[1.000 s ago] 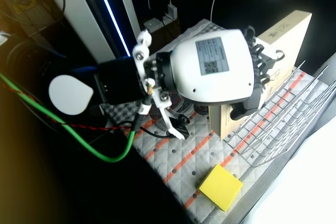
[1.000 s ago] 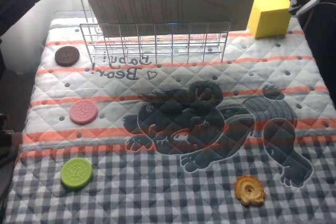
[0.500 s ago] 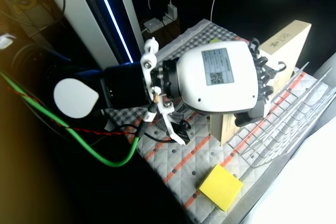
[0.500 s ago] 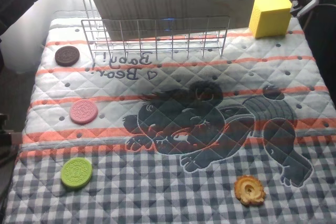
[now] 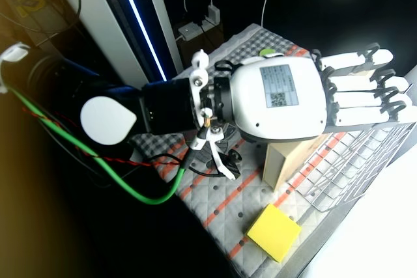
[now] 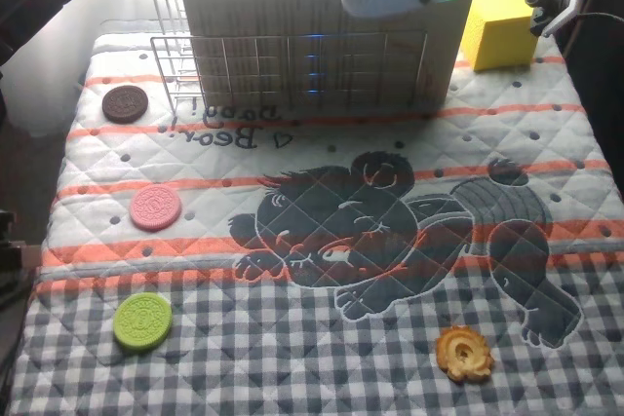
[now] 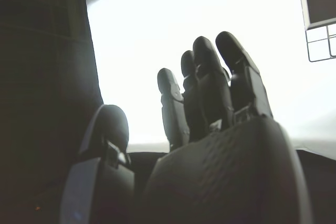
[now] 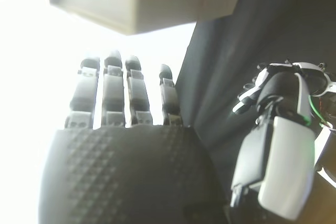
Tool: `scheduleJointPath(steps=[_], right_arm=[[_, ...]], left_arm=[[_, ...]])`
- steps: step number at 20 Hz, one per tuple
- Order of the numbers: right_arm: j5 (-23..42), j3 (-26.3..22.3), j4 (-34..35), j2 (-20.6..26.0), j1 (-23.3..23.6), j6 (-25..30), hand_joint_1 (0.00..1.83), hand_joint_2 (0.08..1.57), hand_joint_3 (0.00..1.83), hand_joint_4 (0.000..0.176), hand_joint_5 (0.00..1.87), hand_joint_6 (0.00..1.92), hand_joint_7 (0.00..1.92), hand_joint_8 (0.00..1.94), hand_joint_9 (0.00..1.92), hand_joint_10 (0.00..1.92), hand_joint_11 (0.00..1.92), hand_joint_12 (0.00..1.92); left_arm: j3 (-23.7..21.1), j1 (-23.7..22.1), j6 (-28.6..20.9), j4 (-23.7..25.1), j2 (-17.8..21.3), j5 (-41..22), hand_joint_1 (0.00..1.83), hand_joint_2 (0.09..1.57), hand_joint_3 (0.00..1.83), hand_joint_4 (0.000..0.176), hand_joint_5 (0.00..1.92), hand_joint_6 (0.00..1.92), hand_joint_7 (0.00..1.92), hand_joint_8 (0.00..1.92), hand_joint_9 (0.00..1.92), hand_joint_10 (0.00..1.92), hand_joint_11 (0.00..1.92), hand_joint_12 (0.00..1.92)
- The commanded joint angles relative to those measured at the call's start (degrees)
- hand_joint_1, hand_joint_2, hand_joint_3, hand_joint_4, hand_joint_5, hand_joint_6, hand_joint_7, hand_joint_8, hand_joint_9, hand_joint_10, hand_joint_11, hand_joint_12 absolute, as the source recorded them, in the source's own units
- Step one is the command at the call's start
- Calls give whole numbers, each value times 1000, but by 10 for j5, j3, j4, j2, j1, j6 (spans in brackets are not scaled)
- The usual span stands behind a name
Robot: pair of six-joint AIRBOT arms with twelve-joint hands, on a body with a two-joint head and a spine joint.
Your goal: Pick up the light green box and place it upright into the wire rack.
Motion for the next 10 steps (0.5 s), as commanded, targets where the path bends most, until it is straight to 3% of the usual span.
scheduleJointPath(steps=[1, 2, 4, 6, 7, 8, 10], right_arm=[[59, -2, 36, 12, -2, 3, 265, 859, 0, 176, 0, 0, 0, 0, 0, 0, 0, 0], [70, -7, 48, 21, -8, 3, 307, 843, 0, 176, 0, 0, 0, 0, 0, 0, 0, 0], [103, -32, 75, 53, -26, 3, 277, 847, 0, 176, 0, 0, 0, 0, 0, 0, 0, 0], [143, -65, 106, 88, -53, 0, 327, 848, 0, 176, 0, 0, 0, 0, 0, 0, 0, 0], [170, -83, 128, 105, -74, -8, 354, 864, 3, 176, 0, 0, 2, 1, 0, 0, 0, 0], [186, -96, 140, 115, -87, -18, 286, 895, 13, 176, 0, 0, 33, 10, 0, 0, 0, 0], [239, -139, 187, 149, -138, -56, 294, 936, 21, 176, 0, 0, 63, 16, 46, 16, 56, 25]], left_arm=[[0, -5, -4, -7, -1, -72, 432, 1209, 0, 110, 530, 5, 438, 3, 451, 4, 53, 766], [0, -5, -4, -8, -1, -73, 437, 1201, 0, 108, 529, 3, 431, 0, 454, 5, 64, 775], [-1, -3, -4, -14, -2, -84, 491, 1182, 0, 86, 552, 0, 436, 0, 468, 2, 48, 881], [-1, 3, -4, -27, -5, -105, 499, 1174, 0, 85, 553, 1, 418, 1, 450, 0, 1, 956], [-1, 5, -4, -34, -8, -116, 496, 1177, 1, 95, 539, 0, 415, 0, 449, 0, 0, 951], [0, 5, -4, -39, -10, -121, 468, 1190, 6, 96, 521, 1, 408, 0, 436, 0, 0, 956], [1, 5, -4, -50, -14, -142, 477, 1178, 0, 89, 540, 4, 432, 5, 458, 7, 0, 1067]])
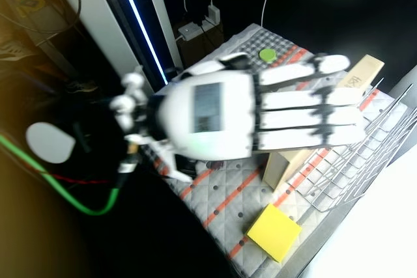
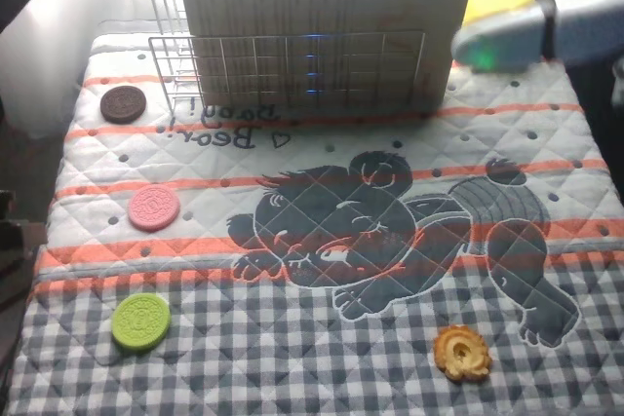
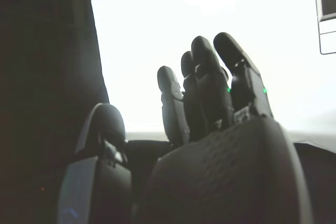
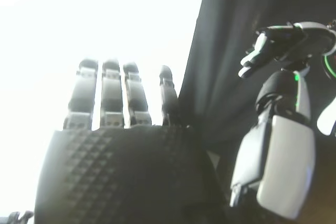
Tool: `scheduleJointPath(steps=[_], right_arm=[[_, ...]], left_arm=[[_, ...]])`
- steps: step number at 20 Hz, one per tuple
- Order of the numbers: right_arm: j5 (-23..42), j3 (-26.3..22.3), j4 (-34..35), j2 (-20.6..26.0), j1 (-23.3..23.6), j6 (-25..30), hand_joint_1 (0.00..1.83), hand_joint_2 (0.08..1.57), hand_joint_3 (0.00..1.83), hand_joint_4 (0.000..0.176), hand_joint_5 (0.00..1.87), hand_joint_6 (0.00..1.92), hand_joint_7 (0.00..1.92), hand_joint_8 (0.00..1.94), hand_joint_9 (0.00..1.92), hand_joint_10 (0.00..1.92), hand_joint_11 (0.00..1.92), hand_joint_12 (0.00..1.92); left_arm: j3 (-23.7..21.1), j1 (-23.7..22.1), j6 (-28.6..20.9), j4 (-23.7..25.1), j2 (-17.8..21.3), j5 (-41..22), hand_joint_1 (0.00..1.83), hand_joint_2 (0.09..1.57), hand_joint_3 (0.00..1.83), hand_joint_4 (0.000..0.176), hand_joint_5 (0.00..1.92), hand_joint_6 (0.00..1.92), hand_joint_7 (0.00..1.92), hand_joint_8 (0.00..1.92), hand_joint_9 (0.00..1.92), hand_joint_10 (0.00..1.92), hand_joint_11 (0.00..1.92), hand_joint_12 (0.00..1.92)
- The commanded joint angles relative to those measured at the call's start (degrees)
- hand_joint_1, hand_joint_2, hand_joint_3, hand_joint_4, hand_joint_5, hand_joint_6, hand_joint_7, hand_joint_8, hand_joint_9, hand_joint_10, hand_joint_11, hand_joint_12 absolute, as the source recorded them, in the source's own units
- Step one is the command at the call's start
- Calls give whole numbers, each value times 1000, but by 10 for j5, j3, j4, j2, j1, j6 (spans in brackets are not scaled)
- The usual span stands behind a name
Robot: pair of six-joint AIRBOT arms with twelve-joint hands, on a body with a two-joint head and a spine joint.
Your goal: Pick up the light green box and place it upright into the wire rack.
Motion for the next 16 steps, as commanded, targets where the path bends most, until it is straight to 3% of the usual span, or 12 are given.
scheduleJointPath(steps=[1, 2, 5, 7, 8, 9, 10, 11, 12, 14, 15, 16], right_arm=[[105, -12, 50, 17, -9, -10, 306, 943, 19, 174, 0, 0, 41, 4, 27, 6, 28, 13], [132, -34, 72, 33, -38, -25, 298, 962, 22, 176, 0, 0, 7, 0, 5, 0, 5, 2], [232, -88, 144, 69, -146, -32, 344, 1012, 18, 128, 0, 0, 0, 0, 0, 0, 0, 0], [309, -121, 204, 80, -234, -48, 419, 979, 1, 141, 0, 0, 79, 8, 9, 1, 17, 9], [348, -137, 236, 82, -274, -56, 453, 973, 0, 146, 0, 0, 100, 10, 24, 6, 21, 12], [373, -144, 252, 81, -294, -57, 433, 997, 2, 102, 29, 2, 149, 8, 83, 11, 53, 29], [409, -153, 269, 81, -314, -57, 516, 1011, 4, 97, 23, 1, 161, 7, 97, 11, 33, 21], [442, -161, 278, 82, -325, -57, 593, 1002, 0, 70, 47, 8, 195, 15, 135, 20, 56, 31], [476, -170, 279, 84, -329, -57, 621, 1035, 9, 47, 40, 3, 199, 11, 145, 17, 10, 5], [505, -188, 276, 92, -325, -96, 521, 1071, 3, 26, 231, 12, 231, 3, 174, 4, 37, 23], [505, -188, 272, 86, -317, -96, 523, 1112, 4, 26, 293, 8, 224, 0, 188, 3, 44, 33], [505, -187, 261, 77, -305, -96, 443, 1164, 19, 68, 316, 9, 183, 0, 130, 2, 8, 6]], left_arm=[[0, 0, -4, -9, -1, -92, 493, 1171, 0, 96, 547, 5, 444, 8, 473, 11, 0, 1075], [-2, 2, -4, -11, -3, -104, 514, 1163, 0, 94, 555, 5, 444, 4, 462, 5, 0, 1051], [2, 5, -4, -15, -17, -140, 582, 1144, 0, 56, 539, 1, 437, 1, 412, 5, 0, 933], [10, 13, -4, -15, -29, -163, 583, 1128, 0, 25, 572, 11, 418, 5, 385, 10, 0, 858], [10, 19, -4, -15, -33, -181, 497, 1132, 0, 45, 565, 5, 432, 6, 398, 11, 0, 896], [9, 25, -4, -15, -34, -194, 458, 1115, 0, 49, 541, 6, 441, 5, 411, 13, 0, 786], [7, 34, -4, -16, -35, -216, 397, 1098, 0, 68, 492, 0, 431, 1, 360, 3, 0, 559], [6, 44, -4, -16, -37, -236, 403, 1100, 0, 58, 459, 7, 436, 2, 349, 1, 0, 638], [10, 51, -4, -15, -38, -241, 380, 1098, 0, 16, 456, 6, 497, 8, 425, 16, 0, 810], [32, 48, -4, 1, -53, -241, 260, 1172, 25, 0, 375, 0, 492, 0, 471, 20, 0, 925], [43, 45, -4, 2, -64, -241, 195, 1137, 7, 0, 214, 0, 395, 0, 434, 6, 0, 584], [53, 42, -4, 2, -72, -241, 175, 1212, 21, 0, 241, 9, 179, 0, 330, 0, 0, 220]])
